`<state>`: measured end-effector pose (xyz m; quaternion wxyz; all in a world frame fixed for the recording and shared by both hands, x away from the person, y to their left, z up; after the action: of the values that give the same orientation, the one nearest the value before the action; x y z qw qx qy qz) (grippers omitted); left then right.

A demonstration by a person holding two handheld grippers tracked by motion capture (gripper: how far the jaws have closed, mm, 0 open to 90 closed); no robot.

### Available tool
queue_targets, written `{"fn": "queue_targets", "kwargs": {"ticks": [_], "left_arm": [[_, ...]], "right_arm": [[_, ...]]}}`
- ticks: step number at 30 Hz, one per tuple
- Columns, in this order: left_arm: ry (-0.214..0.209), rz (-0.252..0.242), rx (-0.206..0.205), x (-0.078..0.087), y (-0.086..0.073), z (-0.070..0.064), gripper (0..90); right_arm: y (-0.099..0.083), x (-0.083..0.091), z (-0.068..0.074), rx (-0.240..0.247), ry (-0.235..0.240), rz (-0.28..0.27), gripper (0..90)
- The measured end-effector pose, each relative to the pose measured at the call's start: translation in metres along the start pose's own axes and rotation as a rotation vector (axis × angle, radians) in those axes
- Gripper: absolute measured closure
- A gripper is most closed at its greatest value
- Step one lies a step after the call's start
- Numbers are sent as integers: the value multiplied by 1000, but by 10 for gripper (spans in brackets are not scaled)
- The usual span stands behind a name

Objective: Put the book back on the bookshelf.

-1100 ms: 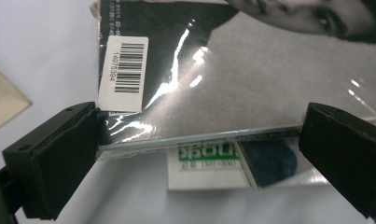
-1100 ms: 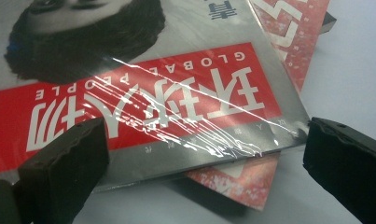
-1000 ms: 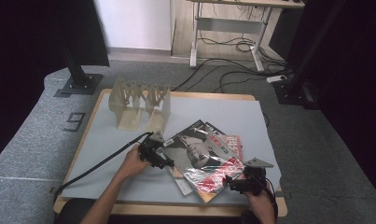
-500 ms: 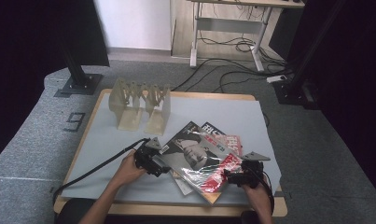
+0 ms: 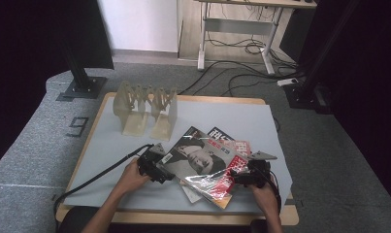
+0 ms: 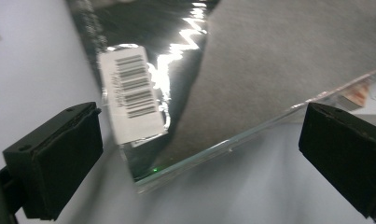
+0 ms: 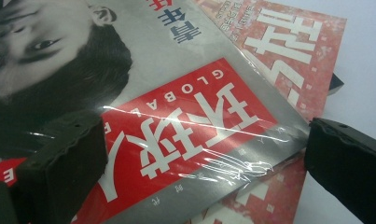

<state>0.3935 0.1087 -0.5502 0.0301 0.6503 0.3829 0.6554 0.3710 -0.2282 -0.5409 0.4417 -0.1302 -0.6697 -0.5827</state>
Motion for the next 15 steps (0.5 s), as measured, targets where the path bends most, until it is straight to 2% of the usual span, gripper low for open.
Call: {"fn": "queue_targets", "kwargs": {"ticks": [2,7,15], "left_arm": [[15,5,-16,-1,-1,-3,0],[17,12,-22,0,-4,-7,0],[-19,20,-38,4,-11,-23,0]], "right_arm": [[2,-1,0,2,-1,0,0],[6,-4,-2,4,-2,3,0],[22,-17,-6,11,-6,10,0]]}}
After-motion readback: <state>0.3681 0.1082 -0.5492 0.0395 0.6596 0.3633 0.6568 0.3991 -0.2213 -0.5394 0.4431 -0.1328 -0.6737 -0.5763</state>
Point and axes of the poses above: each handheld gripper's, and its own axes: x roughly backward along the jaws, y roughly out of its top, z roughly to its left, the point moved 5 cm from there along -x, roughly forward along the jaws, and after that the axes turned 6 degrees about z, right-handed, at the moved point
